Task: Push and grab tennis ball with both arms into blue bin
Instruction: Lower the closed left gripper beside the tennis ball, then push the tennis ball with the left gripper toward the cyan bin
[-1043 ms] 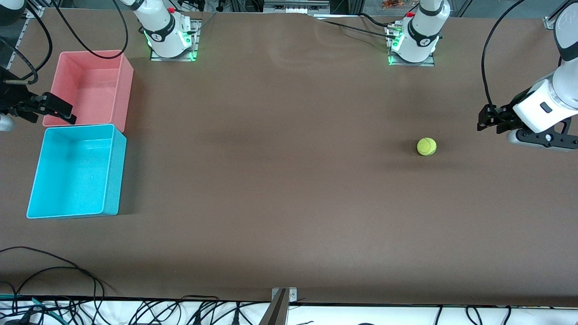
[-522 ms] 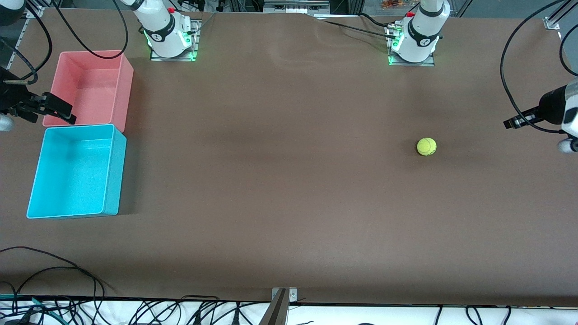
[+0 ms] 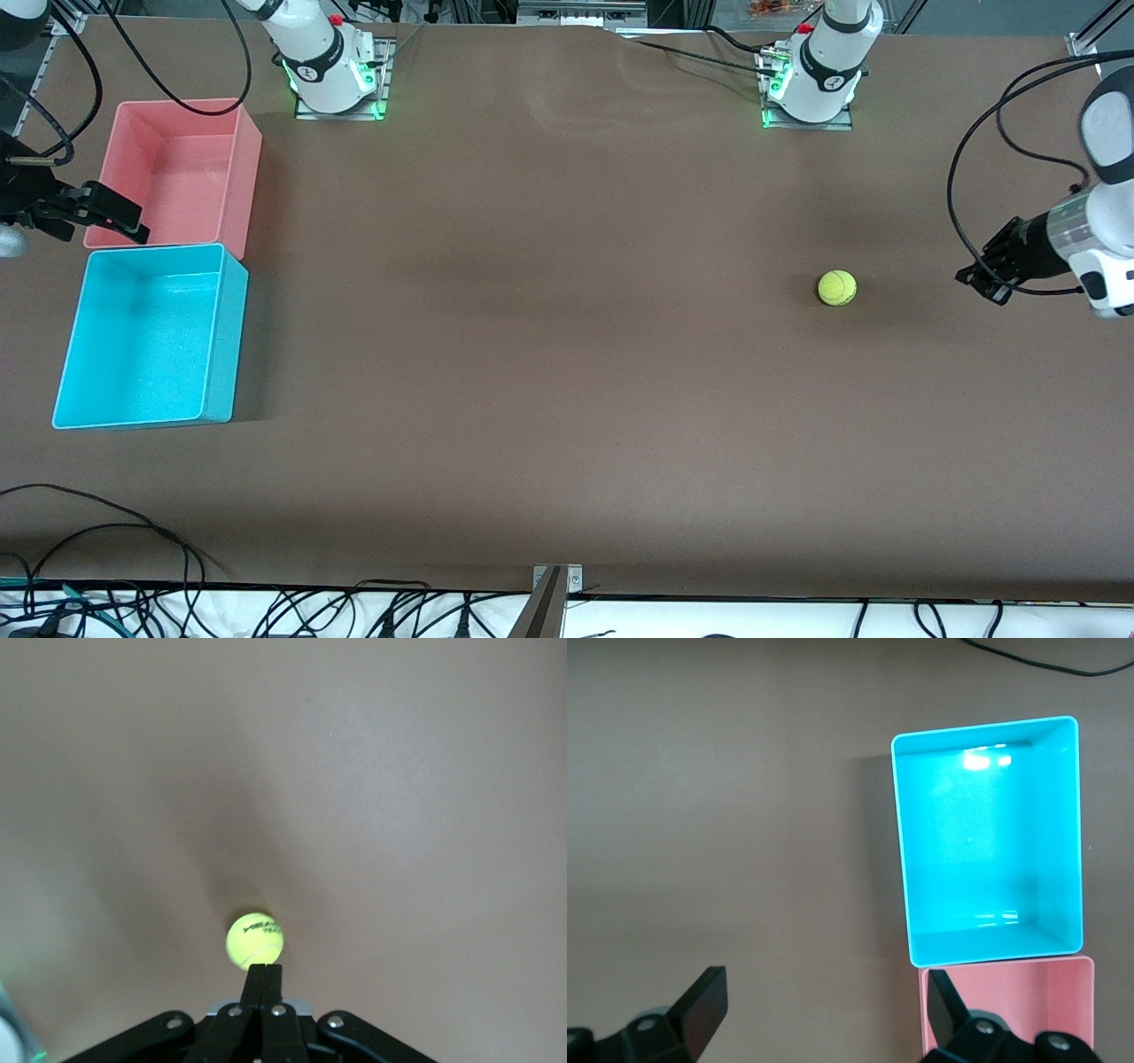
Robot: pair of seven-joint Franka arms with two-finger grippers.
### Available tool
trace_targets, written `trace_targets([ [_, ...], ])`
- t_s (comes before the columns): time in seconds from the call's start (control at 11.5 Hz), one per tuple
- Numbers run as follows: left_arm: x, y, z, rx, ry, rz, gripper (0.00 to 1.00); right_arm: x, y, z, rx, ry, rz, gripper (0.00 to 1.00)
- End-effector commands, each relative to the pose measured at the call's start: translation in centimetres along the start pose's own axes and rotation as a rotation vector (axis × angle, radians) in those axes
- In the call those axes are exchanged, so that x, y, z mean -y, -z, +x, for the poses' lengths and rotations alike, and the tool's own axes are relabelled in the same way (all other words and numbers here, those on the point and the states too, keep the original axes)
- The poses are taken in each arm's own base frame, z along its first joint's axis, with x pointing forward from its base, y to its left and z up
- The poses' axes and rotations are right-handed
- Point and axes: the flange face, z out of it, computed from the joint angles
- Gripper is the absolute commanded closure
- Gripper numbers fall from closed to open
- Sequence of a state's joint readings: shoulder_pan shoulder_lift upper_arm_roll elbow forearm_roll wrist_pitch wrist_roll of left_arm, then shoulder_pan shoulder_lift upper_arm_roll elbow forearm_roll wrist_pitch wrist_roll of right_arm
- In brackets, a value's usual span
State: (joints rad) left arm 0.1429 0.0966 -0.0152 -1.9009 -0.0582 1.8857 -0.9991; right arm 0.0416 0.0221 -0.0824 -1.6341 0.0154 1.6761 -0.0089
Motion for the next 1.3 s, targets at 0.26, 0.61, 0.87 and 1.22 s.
trace_targets([
  [0.26,3.0,-8.6,-1.5,-0.021,0.259,-0.044,1.00,-0.2,0.7,0.0,-0.004,0.000,-0.015,0.00],
  [0.61,4.6,-14.8,-1.9,-0.031,0.320,-0.073,1.00,-0.2,0.7,0.0,-0.004,0.003,-0.014,0.00],
  [0.87,4.9,-18.9,-1.5,-0.029,0.356,-0.108,1.00,-0.2,0.7,0.0,-0.004,0.001,-0.015,0.00],
  [1.22,5.6,-22.2,-0.3,-0.039,0.382,-0.115,1.00,-0.2,0.7,0.0,-0.004,0.001,-0.015,0.00],
])
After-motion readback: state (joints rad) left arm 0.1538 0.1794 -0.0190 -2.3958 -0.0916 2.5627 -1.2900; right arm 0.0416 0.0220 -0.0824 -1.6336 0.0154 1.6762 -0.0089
